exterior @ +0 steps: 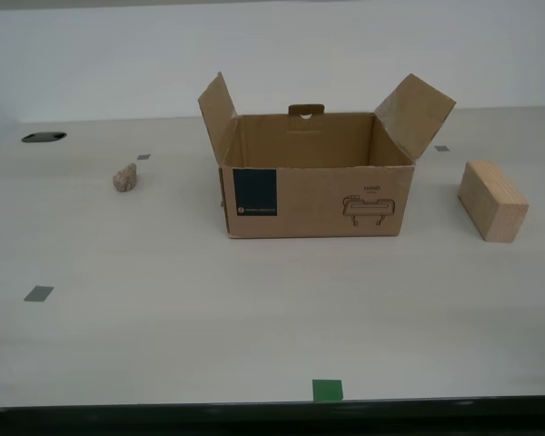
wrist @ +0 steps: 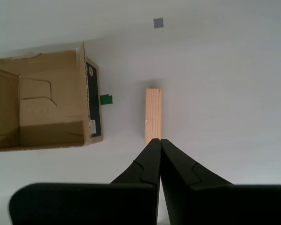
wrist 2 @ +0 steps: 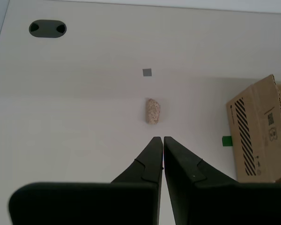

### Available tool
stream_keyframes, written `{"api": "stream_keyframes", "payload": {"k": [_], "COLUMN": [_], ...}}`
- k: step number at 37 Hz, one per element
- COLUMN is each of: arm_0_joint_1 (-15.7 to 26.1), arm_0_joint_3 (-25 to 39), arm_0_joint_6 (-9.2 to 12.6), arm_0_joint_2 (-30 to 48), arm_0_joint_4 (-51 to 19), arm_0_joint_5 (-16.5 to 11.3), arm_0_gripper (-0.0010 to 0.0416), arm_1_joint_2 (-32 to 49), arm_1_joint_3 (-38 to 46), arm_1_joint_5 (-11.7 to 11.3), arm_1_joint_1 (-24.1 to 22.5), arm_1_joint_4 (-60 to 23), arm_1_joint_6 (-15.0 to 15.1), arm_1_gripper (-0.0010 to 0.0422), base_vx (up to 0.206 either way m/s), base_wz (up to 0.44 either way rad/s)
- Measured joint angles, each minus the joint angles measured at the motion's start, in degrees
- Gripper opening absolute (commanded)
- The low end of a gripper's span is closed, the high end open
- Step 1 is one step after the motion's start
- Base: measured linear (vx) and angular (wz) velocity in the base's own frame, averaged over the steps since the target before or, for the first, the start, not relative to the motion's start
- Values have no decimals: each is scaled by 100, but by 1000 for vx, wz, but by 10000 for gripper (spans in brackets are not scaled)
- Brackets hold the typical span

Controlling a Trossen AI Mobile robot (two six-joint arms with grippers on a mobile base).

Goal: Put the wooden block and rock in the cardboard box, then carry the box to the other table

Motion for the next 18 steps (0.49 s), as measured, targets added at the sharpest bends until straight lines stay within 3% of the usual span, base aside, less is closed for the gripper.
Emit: {"api": "stream_keyframes", "payload": {"k": [18], "arm_0_joint_1": [-4], "arm_0_joint_3": [0], "arm_0_joint_6": [2], "arm_0_joint_2": [0], "arm_0_joint_4": [118], "arm_0_joint_5": [0], "arm_0_gripper": [0], "arm_1_joint_2": [-2], "arm_1_joint_3": [0], "arm_1_joint_5": [-15], "arm_1_joint_1": [0], "arm_1_joint_4": [44], "arm_1_joint_6": [-22], "arm_1_gripper": [0], "base_vx": [0], "base_wz": [0]}}
